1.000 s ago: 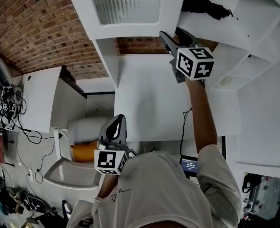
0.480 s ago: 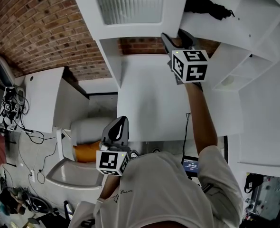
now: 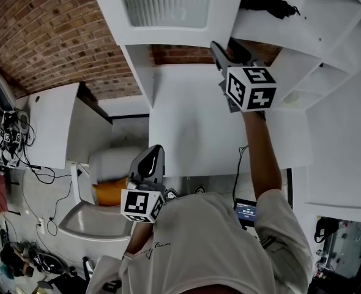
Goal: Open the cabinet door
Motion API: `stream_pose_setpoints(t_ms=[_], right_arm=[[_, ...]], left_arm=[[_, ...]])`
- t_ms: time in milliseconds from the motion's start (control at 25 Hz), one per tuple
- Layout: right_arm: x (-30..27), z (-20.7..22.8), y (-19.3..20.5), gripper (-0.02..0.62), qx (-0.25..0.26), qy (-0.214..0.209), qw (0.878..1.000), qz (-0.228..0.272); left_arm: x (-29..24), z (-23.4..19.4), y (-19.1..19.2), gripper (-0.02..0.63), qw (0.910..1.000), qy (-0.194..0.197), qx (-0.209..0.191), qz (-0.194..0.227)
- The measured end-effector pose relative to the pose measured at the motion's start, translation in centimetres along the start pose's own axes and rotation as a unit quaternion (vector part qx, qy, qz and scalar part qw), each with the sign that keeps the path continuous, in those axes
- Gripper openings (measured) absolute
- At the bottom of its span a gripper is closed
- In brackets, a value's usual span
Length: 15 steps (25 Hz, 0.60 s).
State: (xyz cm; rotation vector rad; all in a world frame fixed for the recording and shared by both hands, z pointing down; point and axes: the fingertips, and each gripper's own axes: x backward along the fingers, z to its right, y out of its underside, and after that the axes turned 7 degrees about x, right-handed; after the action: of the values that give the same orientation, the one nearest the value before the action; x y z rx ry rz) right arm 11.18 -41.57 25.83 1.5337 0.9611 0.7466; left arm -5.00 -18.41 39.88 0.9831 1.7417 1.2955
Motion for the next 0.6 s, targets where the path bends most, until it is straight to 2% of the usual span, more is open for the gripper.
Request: stream_pose_setpoints(t_ms=[600], right_arm=[[2.7, -1.2, -0.1, 0.150, -0.005, 0.004, 1.000, 0.009]], left_arm=[[1.6, 0.5, 0.6, 0.017, 0.9999, 0.009, 0.004, -0.004]])
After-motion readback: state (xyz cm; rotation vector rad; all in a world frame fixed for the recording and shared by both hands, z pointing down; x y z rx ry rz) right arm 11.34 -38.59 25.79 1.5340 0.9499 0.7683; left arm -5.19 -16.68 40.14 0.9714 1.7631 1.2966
